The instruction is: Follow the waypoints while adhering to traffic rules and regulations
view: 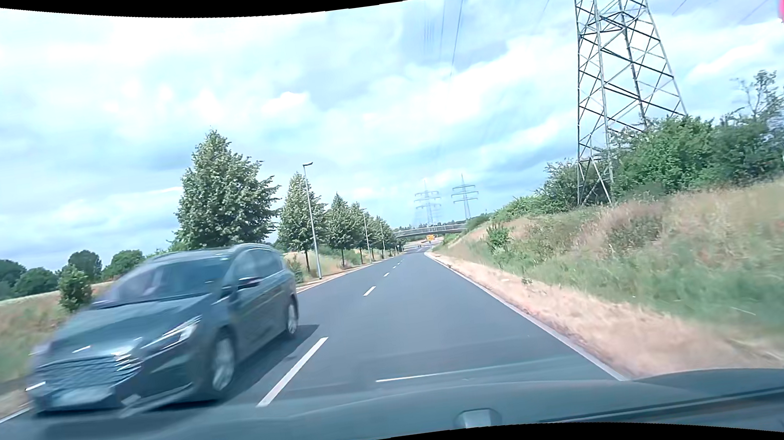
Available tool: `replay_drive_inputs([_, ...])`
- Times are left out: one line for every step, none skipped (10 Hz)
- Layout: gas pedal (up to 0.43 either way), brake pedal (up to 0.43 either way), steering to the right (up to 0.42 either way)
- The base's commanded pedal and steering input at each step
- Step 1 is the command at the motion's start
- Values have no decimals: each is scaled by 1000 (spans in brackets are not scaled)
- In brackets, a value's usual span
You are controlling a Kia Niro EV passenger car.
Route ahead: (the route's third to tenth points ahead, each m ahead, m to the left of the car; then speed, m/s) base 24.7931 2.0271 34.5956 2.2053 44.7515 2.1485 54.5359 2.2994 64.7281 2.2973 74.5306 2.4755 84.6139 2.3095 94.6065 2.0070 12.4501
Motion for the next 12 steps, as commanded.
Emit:
replay_drive_inputs([157,12,-3])
replay_drive_inputs([157,12,-3])
replay_drive_inputs([157,18,-3])
replay_drive_inputs([157,12,-3])
replay_drive_inputs([157,12,-3])
replay_drive_inputs([157,12,-3])
replay_drive_inputs([157,12,-3])
replay_drive_inputs([157,18,-3])
replay_drive_inputs([157,18,-3])
replay_drive_inputs([157,12,-3])
replay_drive_inputs([150,12,-3])
replay_drive_inputs([150,12,-3])
